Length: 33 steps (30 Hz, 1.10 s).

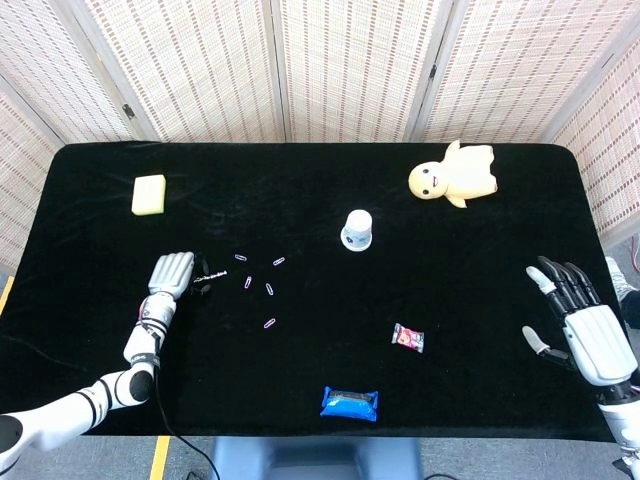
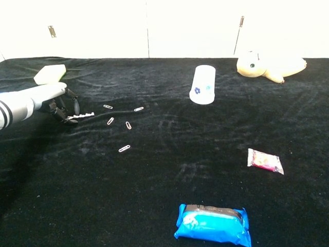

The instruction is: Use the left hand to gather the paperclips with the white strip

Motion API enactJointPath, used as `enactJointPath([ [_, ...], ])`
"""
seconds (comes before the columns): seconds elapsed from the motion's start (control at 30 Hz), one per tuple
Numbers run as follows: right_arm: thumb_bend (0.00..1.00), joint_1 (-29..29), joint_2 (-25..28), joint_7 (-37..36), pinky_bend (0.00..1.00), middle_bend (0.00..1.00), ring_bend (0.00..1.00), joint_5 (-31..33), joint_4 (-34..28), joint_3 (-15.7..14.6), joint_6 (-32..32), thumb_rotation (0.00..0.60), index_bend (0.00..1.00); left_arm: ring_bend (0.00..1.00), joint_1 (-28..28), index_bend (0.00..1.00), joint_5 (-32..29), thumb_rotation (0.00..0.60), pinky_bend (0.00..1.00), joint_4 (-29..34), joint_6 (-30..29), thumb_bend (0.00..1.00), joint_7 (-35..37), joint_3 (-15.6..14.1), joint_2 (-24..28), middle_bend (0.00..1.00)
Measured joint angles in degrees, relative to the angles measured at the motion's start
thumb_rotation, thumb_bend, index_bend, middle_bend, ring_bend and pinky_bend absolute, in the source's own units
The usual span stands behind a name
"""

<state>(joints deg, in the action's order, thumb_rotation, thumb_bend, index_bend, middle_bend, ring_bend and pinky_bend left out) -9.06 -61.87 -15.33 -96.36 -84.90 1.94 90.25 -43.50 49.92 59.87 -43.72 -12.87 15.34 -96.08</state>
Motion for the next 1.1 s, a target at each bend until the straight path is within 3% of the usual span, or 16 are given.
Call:
enactJointPath([
  [0.23,0.36,0.06,-0.12,0.08,0.0,0.0,0.0,0.63,0.0,0.27,-0.2,0.6,0.01,1.0,-0.57,0.59,-1.38,0.6,1.0,-1.57,0.1,0.5,-1.57,-0.3,-0.84,1.0],
  [0.37,0.36,-0.01,-0.08,0.21,0.0,0.0,0.0,0.64,-0.1,0.25,-0.39,0.6,0.01,1.0,-0.61,0.6,-2.28,0.6,1.0,-1.61,-0.05,0.55,-2.29,-0.35,-0.77,1.0],
  [0.57,0.36,0.32,-0.22,0.91,0.0,0.0,0.0,0.47,-0.29,0.3,0.3,0.6,0.01,1.0,-0.51,0.64,-3.22,0.6,1.0,-1.1,0.29,0.56,-3.19,-0.79,-0.27,1.0],
  [0.87,0.36,0.11,-0.39,1.3,0.0,0.0,0.0,0.44,-0.32,0.3,-0.2,0.6,0.01,1.0,0.46,0.85,-2.44,0.6,1.0,1.48,-2.59,0.56,-3.23,-0.96,1.36,1.0],
  [1.1,0.36,0.03,-0.41,1.65,0.0,0.0,0.0,0.38,-0.38,0.28,-0.39,0.6,0.01,1.0,2.24,0.88,1.67,0.6,1.0,6.29,-8.02,0.56,-1.29,-0.77,3.73,1.0],
])
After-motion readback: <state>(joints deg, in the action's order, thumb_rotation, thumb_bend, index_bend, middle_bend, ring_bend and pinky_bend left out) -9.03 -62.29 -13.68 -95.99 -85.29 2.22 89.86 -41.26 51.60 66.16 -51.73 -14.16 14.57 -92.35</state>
